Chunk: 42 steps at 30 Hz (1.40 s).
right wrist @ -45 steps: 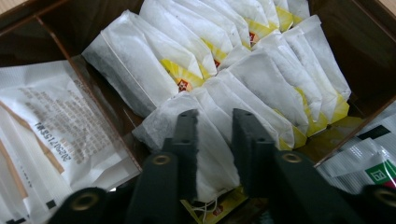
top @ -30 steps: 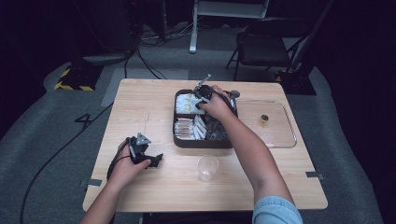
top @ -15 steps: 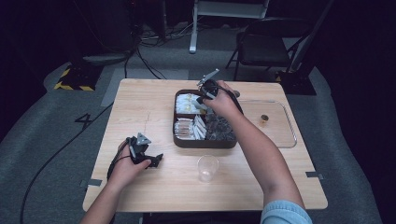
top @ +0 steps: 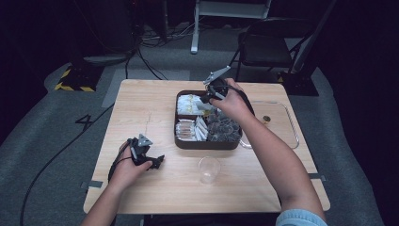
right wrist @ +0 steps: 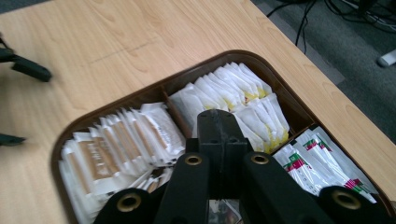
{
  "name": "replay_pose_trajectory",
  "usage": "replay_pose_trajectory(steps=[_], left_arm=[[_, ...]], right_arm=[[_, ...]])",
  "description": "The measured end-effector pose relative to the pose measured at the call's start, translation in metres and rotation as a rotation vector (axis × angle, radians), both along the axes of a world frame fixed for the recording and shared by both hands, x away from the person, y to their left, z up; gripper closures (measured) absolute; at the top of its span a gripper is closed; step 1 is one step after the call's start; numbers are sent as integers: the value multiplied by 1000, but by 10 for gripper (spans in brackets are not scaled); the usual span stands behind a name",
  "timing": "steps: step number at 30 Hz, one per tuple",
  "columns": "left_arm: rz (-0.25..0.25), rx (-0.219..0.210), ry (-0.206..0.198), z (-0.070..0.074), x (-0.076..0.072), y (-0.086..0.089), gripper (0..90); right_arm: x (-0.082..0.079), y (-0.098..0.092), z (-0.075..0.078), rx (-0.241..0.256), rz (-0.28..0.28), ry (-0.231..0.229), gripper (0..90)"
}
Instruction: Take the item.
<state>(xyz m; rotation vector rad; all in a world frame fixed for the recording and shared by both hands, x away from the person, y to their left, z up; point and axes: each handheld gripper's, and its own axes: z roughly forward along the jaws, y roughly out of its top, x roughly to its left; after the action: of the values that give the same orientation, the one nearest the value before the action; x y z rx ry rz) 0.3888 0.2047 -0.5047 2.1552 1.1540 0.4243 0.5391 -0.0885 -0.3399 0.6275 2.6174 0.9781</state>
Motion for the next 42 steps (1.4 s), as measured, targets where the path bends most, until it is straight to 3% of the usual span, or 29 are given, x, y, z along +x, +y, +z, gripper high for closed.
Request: replay_pose_trajectory(steps=[10, 23, 33, 42], left_arm=[[-1, 0, -1, 0, 0, 0, 56], [1, -3, -1, 0, 0, 0, 56], [3, -4, -1, 0, 0, -1, 56], [4, -4, -1, 0, 0, -1, 56]], right_arm=[[-46, -11, 30, 58, 62, 9, 900], [-105, -28, 44, 104, 124, -1, 900], [-137, -40, 40, 113, 147, 22, 900], [-158, -49, 24, 124, 162, 59, 900]])
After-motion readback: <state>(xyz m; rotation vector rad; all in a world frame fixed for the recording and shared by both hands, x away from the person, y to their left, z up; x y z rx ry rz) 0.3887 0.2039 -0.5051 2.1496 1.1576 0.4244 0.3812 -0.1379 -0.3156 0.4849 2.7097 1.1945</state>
